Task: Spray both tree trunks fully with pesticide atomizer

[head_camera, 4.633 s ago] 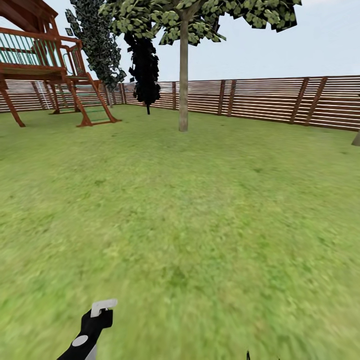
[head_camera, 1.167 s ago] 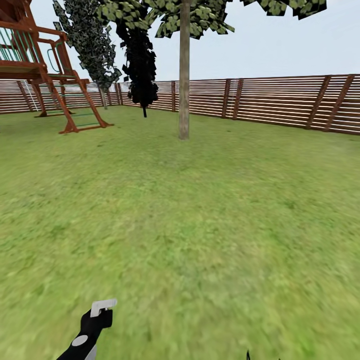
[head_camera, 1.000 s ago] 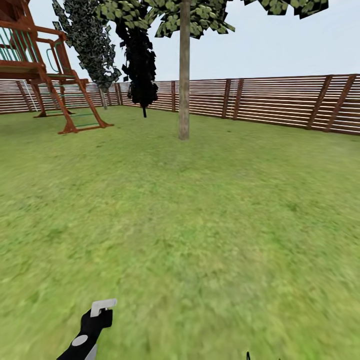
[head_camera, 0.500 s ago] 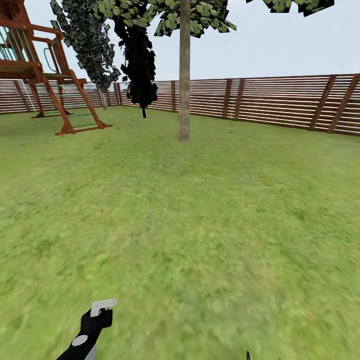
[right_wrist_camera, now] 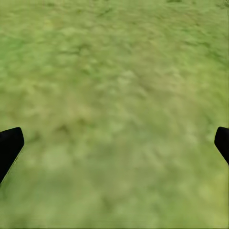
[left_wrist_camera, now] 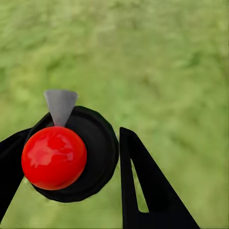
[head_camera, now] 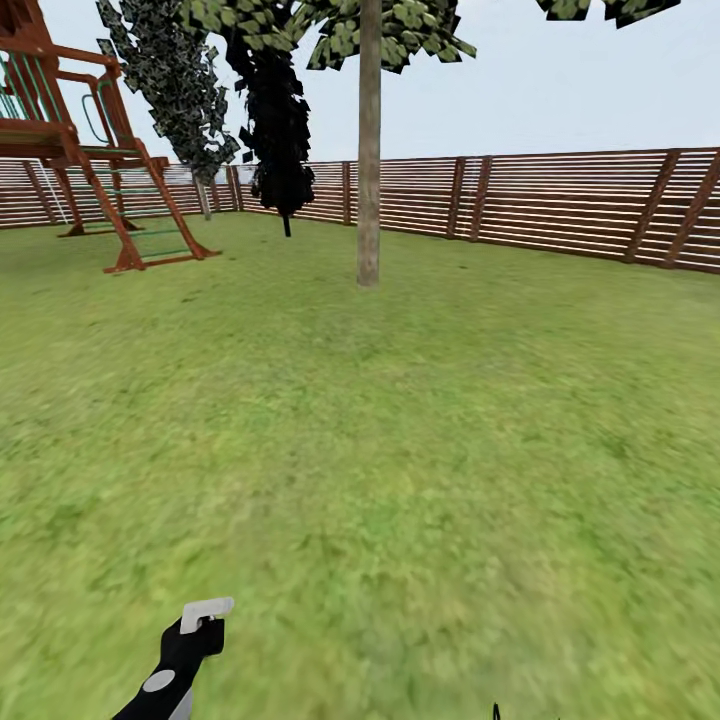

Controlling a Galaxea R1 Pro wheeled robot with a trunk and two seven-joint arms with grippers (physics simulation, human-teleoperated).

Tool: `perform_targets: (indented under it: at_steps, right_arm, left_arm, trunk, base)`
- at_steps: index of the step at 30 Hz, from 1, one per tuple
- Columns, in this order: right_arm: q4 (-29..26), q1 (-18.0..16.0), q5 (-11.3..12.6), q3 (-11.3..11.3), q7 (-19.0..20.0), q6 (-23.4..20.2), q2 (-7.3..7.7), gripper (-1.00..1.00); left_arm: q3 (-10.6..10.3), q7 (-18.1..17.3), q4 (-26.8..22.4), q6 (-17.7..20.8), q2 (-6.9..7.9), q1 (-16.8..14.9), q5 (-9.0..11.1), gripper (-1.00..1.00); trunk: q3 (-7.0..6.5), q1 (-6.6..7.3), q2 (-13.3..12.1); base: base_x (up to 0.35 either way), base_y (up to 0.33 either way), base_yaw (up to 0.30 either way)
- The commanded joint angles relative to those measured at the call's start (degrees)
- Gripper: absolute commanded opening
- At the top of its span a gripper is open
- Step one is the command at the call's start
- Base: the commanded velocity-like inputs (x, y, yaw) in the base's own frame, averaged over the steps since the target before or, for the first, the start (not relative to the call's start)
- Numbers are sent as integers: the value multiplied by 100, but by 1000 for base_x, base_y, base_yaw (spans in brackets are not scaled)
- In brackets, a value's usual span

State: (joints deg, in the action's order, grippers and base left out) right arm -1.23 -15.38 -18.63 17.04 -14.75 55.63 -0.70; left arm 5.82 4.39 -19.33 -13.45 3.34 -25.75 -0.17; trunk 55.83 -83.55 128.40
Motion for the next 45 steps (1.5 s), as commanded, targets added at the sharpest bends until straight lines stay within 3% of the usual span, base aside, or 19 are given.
perform_targets:
  at_steps: [1,45]
  right_arm:
    - [0,0,0,0,2,0,0,100]
    - [0,0,0,1,-1,7,0,100]
  left_arm:
    - [3,-3,-1,0,0,0,3,-100]
    - [7,-15,-18,-9,2,0,26,-100]
  trunk:
    - [0,0,0]
    - [0,0,0]
  base:
    - [337,0,0]
    - [337,0,0]
